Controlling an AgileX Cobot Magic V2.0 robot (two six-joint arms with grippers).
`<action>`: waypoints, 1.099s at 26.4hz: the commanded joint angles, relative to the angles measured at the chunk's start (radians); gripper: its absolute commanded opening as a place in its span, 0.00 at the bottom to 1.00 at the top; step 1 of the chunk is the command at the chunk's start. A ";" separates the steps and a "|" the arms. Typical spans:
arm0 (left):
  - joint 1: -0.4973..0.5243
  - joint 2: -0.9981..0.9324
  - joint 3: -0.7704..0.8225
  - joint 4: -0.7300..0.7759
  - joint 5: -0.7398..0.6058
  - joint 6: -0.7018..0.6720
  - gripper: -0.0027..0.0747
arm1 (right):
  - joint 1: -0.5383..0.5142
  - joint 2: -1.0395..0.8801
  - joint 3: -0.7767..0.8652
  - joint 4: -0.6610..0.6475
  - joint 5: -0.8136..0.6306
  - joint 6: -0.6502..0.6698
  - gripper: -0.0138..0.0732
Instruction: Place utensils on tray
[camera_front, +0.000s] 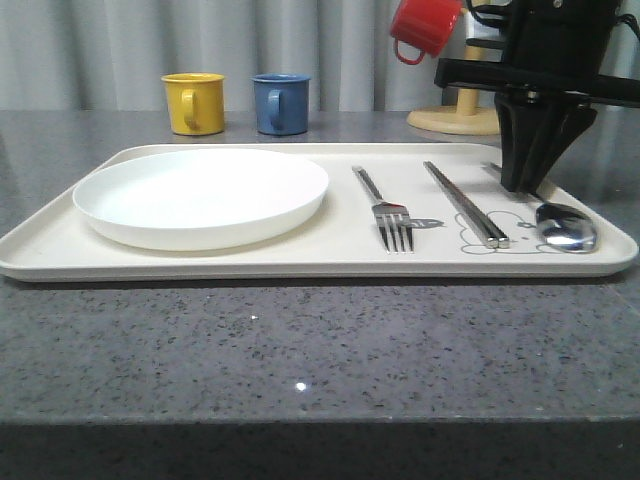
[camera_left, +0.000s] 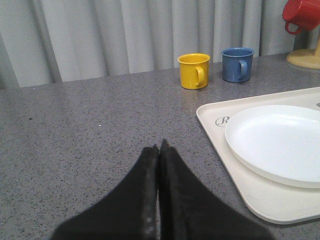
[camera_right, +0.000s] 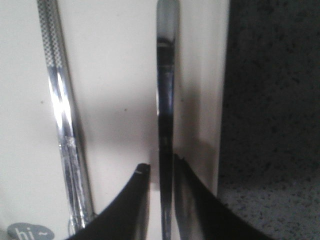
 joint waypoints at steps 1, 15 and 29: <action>0.002 0.011 -0.027 -0.011 -0.083 -0.012 0.01 | -0.004 -0.049 -0.024 -0.005 0.029 0.001 0.46; 0.002 0.011 -0.027 -0.011 -0.083 -0.012 0.01 | -0.004 -0.376 -0.069 -0.032 0.066 -0.138 0.17; 0.002 0.011 -0.027 -0.011 -0.083 -0.012 0.01 | -0.004 -1.042 0.742 -0.146 -0.636 -0.264 0.08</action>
